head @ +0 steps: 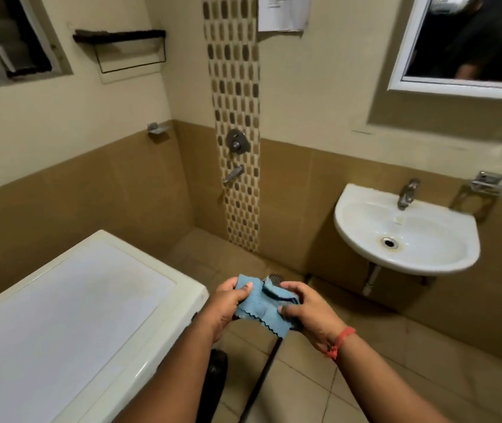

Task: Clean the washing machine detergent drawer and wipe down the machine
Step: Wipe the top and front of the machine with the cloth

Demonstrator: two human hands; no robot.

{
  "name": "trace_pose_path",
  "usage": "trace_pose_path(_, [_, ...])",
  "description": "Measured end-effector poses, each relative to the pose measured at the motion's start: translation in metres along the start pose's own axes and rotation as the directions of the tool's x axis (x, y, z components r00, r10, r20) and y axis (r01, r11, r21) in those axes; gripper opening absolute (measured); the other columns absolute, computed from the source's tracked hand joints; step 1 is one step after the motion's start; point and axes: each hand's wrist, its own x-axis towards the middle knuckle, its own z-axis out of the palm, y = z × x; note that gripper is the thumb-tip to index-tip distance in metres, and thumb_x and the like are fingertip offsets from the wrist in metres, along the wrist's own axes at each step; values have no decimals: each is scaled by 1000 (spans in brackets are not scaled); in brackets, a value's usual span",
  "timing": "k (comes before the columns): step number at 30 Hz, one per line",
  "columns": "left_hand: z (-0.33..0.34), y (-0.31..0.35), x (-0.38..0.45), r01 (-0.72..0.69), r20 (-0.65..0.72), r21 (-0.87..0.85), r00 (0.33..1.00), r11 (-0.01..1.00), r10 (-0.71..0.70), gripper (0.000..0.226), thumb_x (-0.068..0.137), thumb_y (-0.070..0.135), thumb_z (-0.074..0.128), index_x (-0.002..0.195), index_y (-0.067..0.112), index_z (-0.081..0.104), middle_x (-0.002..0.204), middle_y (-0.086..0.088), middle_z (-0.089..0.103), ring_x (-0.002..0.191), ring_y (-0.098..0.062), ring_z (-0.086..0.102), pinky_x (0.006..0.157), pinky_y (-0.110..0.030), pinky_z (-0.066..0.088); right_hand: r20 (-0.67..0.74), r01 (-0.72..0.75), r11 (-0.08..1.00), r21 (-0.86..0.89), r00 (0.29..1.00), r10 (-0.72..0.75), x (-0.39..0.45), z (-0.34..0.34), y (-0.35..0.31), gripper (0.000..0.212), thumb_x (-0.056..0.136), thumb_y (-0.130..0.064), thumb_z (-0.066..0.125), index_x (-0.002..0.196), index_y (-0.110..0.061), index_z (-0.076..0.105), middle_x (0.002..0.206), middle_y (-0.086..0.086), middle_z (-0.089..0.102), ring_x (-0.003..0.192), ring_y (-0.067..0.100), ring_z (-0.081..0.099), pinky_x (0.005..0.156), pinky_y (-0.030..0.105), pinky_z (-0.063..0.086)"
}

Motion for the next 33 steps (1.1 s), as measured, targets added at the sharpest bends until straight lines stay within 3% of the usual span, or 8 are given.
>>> trace_pose_path(7, [135,11,34,14,3,-138,1000,990,-14,27,102,32,48,111,11,63,101,-10,75,93,-25,71,83,-44,56,-144,-48,958,281,985,91,0,-114,-22,26,102,-20,41,110,-10,63,102,12,75,90,29,73,71,42,58])
trace_pose_path(12, [202,4,51,35,57,-50,998,998,-32,13,94,8,60,106,9,61,91,-5,75,83,-19,72,72,-34,58,-170,49,963,265,985,-3,-4,-192,-22,27,94,0,55,119,-11,59,109,11,73,96,31,72,77,47,59])
trace_pose_path(16, [240,3,65,58,153,-67,987,996,-47,13,90,-2,61,98,8,62,92,-8,75,85,-21,72,78,-37,58,-172,150,969,198,978,-117,-10,-245,-25,43,88,13,52,123,-12,57,110,13,72,90,32,72,53,31,53])
trace_pose_path(20, [281,1,99,21,212,-62,977,998,-8,37,79,-5,71,109,8,52,95,-15,73,81,-24,72,64,-31,57,-252,258,957,132,943,-219,-4,-293,-29,43,84,14,55,120,-10,57,110,14,72,103,32,69,87,51,56])
trace_pose_path(24, [327,-2,137,-73,335,92,942,993,38,65,71,-3,76,124,26,52,108,-17,71,94,-25,70,74,-34,58,-475,252,968,-10,850,-227,7,-337,-34,53,81,14,58,126,-15,52,105,12,68,96,23,70,84,41,58])
trace_pose_path(28, [375,6,182,-361,465,459,876,812,127,43,77,3,73,113,26,64,117,-8,65,102,-18,65,89,-34,56,-529,134,927,-349,789,-313,23,-380,-55,68,80,10,62,134,-29,47,104,3,60,95,15,62,87,25,51])
trace_pose_path(31, [407,24,212,-551,522,636,823,541,224,18,85,16,70,102,19,66,106,0,57,97,-15,59,84,-22,46,-520,-45,758,-651,754,-401,36,-407,-75,31,82,1,63,109,-14,70,105,3,60,100,17,58,84,13,41])
trace_pose_path(33, [423,40,230,-571,514,651,816,500,263,9,86,23,69,91,17,65,103,-3,51,89,-15,57,76,-21,43,-544,-87,734,-673,731,-412,43,-422,-88,14,86,-5,64,94,-13,72,97,0,53,89,13,54,73,7,37])
